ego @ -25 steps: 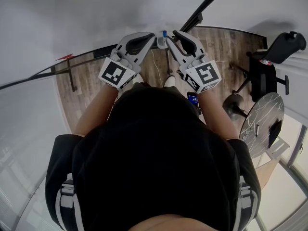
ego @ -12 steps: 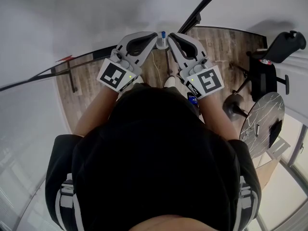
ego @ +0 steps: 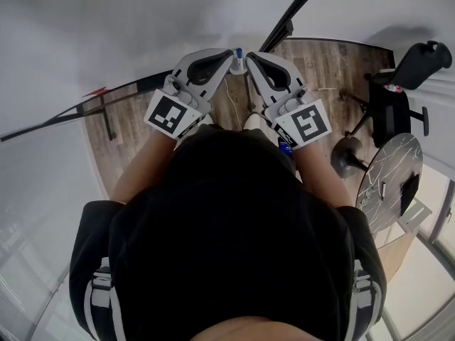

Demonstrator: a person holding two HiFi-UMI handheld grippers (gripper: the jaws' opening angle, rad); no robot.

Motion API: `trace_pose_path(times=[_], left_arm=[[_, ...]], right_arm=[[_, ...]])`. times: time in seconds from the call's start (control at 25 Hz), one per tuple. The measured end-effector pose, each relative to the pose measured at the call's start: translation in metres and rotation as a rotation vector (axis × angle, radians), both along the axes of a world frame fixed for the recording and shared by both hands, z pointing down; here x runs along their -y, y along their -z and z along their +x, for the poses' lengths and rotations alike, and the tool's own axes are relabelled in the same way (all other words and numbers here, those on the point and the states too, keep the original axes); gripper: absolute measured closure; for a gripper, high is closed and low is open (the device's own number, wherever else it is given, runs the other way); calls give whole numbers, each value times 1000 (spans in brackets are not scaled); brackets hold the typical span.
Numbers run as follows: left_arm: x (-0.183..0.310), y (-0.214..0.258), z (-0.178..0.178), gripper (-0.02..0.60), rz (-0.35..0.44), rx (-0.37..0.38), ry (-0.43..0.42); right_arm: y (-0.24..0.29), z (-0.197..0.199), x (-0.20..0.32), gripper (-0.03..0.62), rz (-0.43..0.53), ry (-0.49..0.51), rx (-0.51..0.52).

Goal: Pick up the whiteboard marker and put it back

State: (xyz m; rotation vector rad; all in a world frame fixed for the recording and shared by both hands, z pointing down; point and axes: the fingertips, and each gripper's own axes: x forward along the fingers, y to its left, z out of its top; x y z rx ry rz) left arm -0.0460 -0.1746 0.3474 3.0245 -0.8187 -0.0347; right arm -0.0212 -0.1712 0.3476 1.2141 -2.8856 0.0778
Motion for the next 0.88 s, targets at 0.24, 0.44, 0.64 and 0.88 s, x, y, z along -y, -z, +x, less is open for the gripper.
trace_pose_path(times=[0.24, 0.44, 0.64, 0.88], left_arm=[[1, 0, 3, 578, 5, -3, -1], [1, -5, 3, 578, -16, 26, 2], [0, -5, 4, 578, -12, 21, 0], [-1, -6, 4, 578, -13, 18, 0]], right_arm=[[-2, 2, 2, 592, -6, -2, -5], [0, 2, 1, 594, 1, 0, 3], [-1, 2, 0, 594, 2, 0, 4], [-3, 2, 0, 594, -2, 5, 3]])
